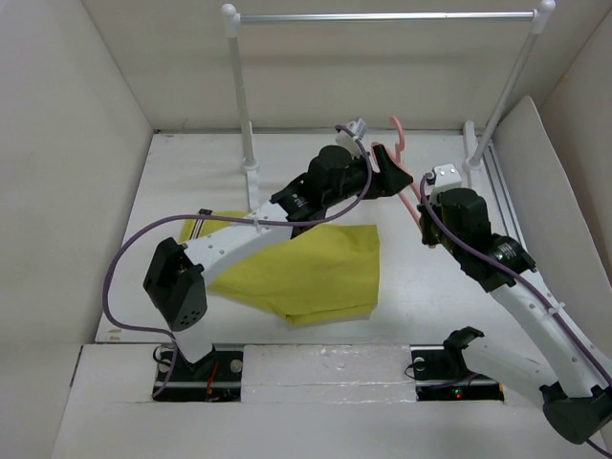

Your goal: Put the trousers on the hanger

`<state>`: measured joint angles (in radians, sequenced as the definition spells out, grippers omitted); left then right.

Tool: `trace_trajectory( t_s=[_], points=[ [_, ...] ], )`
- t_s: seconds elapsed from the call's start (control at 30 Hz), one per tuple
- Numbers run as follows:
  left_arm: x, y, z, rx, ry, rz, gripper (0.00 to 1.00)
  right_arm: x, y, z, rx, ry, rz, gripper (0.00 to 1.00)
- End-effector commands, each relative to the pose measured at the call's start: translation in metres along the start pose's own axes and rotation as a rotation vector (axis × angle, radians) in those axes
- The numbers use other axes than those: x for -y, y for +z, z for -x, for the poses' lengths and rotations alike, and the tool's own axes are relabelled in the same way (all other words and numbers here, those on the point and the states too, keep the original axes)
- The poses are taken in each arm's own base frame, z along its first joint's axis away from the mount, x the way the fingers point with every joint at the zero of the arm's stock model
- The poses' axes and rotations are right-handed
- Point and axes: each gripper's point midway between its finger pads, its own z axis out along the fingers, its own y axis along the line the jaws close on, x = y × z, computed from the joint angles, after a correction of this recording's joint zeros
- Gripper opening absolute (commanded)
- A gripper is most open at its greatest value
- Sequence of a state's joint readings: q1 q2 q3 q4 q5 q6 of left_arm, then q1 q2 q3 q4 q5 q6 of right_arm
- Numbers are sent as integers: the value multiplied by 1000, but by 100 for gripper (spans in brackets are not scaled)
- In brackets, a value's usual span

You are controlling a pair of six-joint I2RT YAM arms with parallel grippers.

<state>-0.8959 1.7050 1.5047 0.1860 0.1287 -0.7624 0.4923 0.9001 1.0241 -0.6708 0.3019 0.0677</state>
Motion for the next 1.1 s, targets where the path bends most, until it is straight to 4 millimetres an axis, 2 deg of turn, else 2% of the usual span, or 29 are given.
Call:
trace_trajectory(
  t_s=[0.0,0.03,0.07,0.1,0.17,0.2,0.27,0.3,0.33,0.43,0.5,0.53,0.63,0.77,0.8,0.83,1.07],
  points=[
    [23,6,24,65,12,-43,65,-2,-3,15,63,7,2,0],
    [31,3,31,70,13,-48,65,-4,-3,16,67,4,7,0],
    [16,19,20,29,19,-2,65,-4,-4,15,68,9,6,0],
    [26,24,32,42,23,-5,64,-3,-4,16,71,10,4,0],
    [9,38,18,-10,30,49,61,-3,-2,14,63,8,-2,0],
    [13,41,22,-9,32,50,59,-2,-2,13,59,5,-4,0],
    [-3,49,11,-52,26,114,54,-3,-2,10,54,-2,-7,0],
    [0,49,17,-41,25,123,53,-1,-2,10,54,-2,-15,0],
    [-8,48,13,-53,21,154,52,1,-3,9,56,-1,-29,0],
    [-13,42,17,-25,20,187,52,5,-2,7,45,-13,-53,0],
    [-8,35,22,-12,19,178,55,9,0,6,27,-35,-73,0],
    [-10,31,20,-24,12,195,61,11,1,8,30,-51,-98,0],
    [-11,32,18,-33,6,203,64,14,2,10,27,-61,-117,0],
    [-21,44,7,-55,-10,213,65,3,4,16,57,-68,-76,0],
    [-17,47,10,-53,-11,201,65,0,3,17,67,-66,-69,0],
    [-25,54,1,-82,-18,220,64,3,3,17,69,-61,-87,0],
    [-30,69,-14,-117,-63,202,59,-6,0,11,82,-65,-87,0]
  ],
)
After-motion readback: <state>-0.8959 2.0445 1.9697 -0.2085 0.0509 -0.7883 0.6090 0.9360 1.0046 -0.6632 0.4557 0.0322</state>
